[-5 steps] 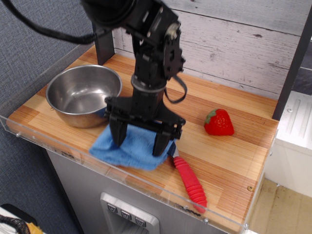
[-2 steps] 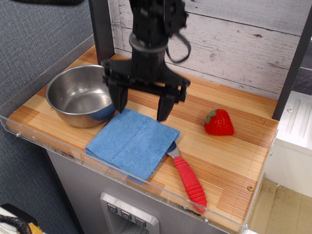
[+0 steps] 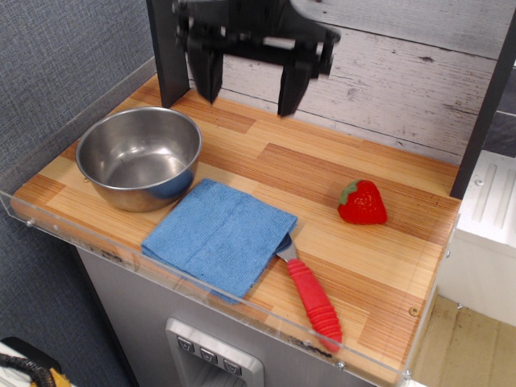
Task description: Put the towel at the front, over fork tangs.
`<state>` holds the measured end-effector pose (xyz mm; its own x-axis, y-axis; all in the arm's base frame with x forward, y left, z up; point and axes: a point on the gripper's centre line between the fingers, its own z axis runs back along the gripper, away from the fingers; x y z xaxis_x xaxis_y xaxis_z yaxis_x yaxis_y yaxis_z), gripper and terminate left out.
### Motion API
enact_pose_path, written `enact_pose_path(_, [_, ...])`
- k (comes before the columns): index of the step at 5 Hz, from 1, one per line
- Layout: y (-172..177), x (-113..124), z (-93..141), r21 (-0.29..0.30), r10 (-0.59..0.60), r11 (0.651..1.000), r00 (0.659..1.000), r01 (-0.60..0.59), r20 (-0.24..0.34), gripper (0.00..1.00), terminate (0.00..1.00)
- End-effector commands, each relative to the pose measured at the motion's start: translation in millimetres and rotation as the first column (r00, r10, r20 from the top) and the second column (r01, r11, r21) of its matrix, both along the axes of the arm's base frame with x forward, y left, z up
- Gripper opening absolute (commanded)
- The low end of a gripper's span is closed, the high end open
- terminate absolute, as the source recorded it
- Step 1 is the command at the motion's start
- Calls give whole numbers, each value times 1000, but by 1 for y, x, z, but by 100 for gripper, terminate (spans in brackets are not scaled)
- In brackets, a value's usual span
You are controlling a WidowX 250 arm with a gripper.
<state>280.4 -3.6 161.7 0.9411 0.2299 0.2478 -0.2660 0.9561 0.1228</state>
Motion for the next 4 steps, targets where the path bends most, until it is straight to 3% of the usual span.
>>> enact_pose_path(1, [18,5,15,18,37,999,998,-37,53,100,0])
enact_pose_path(3, [18,5,15,18,37,999,998,-37,53,100,0])
enact_pose_path(4, [18,5,15,18,37,999,998,-37,53,100,100])
